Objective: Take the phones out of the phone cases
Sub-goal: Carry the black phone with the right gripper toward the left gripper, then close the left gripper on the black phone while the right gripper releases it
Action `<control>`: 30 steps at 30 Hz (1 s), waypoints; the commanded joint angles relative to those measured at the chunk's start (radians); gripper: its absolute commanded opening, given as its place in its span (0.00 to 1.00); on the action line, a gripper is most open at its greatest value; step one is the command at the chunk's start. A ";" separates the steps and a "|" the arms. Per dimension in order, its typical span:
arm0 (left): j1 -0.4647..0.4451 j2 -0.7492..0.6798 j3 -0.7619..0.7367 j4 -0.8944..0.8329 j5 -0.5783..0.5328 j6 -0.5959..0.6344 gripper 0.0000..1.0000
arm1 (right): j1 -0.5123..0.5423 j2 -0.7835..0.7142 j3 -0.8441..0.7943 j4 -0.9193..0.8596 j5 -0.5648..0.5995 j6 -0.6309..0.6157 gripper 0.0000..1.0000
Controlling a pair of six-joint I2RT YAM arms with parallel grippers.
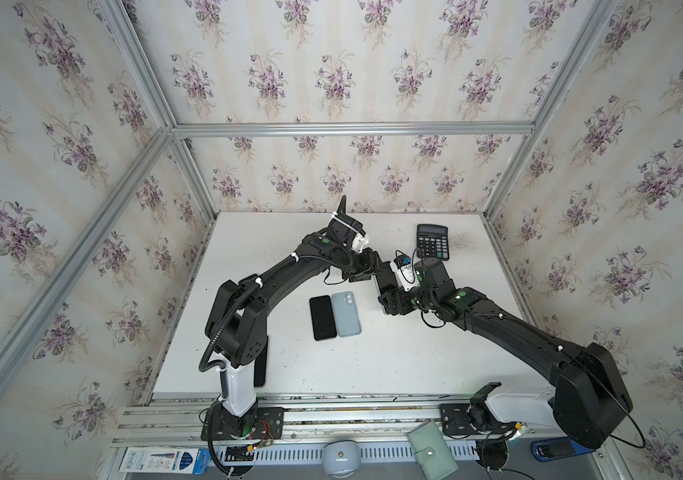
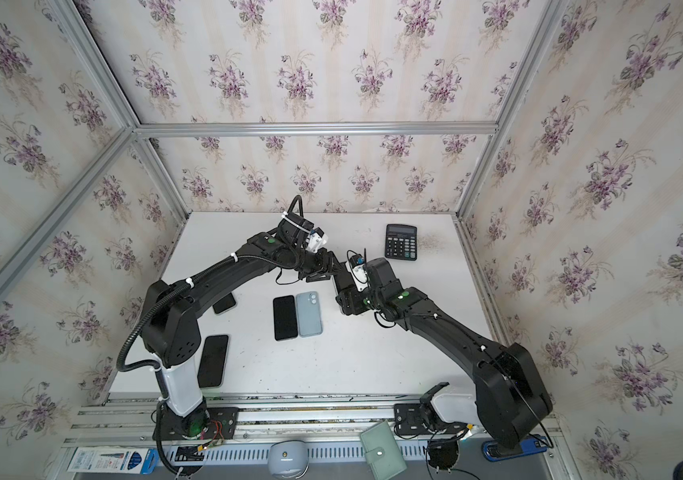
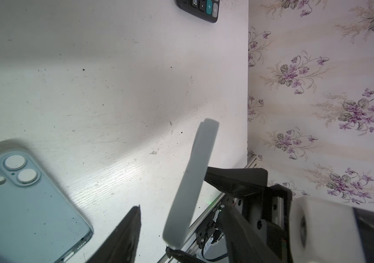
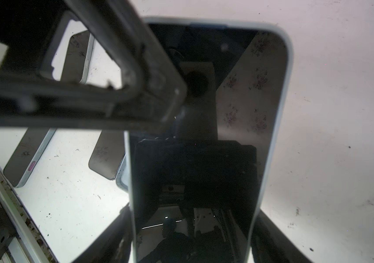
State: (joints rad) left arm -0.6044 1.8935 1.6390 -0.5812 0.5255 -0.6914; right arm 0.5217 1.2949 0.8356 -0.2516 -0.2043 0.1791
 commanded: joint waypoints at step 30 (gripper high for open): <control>0.182 -0.213 0.025 0.074 0.041 -0.109 0.00 | 0.065 -0.273 -0.015 0.039 0.149 0.360 0.98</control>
State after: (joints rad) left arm -0.4583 1.7176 1.6363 -0.5716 0.5514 -0.7086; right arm 0.5865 1.0657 0.8150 -0.2455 -0.1104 0.3805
